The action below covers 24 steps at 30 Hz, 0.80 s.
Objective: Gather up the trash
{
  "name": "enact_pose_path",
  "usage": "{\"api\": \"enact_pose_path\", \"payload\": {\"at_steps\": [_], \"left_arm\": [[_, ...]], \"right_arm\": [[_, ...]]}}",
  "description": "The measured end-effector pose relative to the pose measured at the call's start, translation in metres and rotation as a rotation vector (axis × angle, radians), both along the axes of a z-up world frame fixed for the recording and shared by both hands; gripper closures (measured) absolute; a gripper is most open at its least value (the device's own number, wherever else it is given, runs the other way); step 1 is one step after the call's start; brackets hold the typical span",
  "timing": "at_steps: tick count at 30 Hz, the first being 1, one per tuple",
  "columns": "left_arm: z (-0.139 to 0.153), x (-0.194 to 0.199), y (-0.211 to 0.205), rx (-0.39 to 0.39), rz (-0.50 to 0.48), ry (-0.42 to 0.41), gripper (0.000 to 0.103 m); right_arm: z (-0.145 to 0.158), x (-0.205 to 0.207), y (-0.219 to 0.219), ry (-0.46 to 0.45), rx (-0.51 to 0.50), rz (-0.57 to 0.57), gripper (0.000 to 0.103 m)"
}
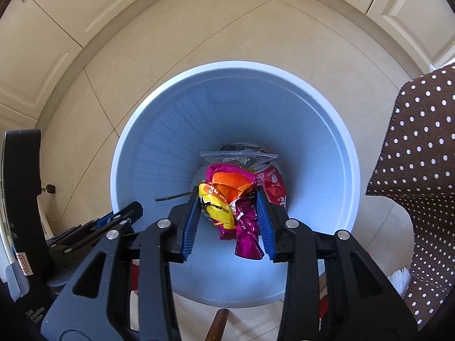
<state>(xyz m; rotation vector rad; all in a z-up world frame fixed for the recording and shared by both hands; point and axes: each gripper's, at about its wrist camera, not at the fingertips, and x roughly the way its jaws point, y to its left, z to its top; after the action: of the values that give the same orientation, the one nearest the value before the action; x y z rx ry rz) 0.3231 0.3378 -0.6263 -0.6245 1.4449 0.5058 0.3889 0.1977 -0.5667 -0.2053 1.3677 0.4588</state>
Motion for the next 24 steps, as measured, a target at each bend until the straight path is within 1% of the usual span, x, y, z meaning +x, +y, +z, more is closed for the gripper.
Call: {"api": "enact_pose_path", "payload": {"at_steps": [5, 9, 11, 13, 19, 22, 24], "left_arm": [[0.0, -0.001, -0.001, -0.001, 0.004, 0.011, 0.09], [0.005, 0.0, -0.005, 0.032, -0.001, 0.016, 0.089], [0.014, 0.002, -0.006, 0.067, -0.006, 0.002, 0.086], [0.021, 0.003, -0.007, 0.066, -0.007, -0.014, 0.082], [0.035, 0.001, -0.012, 0.08, -0.016, -0.028, 0.075], [0.052, -0.001, -0.016, 0.101, -0.017, -0.048, 0.069], [0.074, -0.003, -0.021, 0.14, -0.024, -0.082, 0.068]], "right_arm": [[0.005, -0.003, -0.005, -0.006, 0.001, -0.01, 0.061], [0.009, -0.006, -0.012, -0.01, 0.012, -0.023, 0.058], [0.011, -0.007, -0.017, -0.006, 0.017, -0.027, 0.058], [0.014, -0.008, -0.02, -0.009, 0.021, -0.029, 0.058], [0.031, -0.009, -0.029, -0.032, 0.039, -0.039, 0.058], [0.049, -0.012, -0.033, -0.065, 0.044, -0.039, 0.058], [0.065, -0.015, -0.034, -0.11, 0.022, -0.017, 0.058]]}}
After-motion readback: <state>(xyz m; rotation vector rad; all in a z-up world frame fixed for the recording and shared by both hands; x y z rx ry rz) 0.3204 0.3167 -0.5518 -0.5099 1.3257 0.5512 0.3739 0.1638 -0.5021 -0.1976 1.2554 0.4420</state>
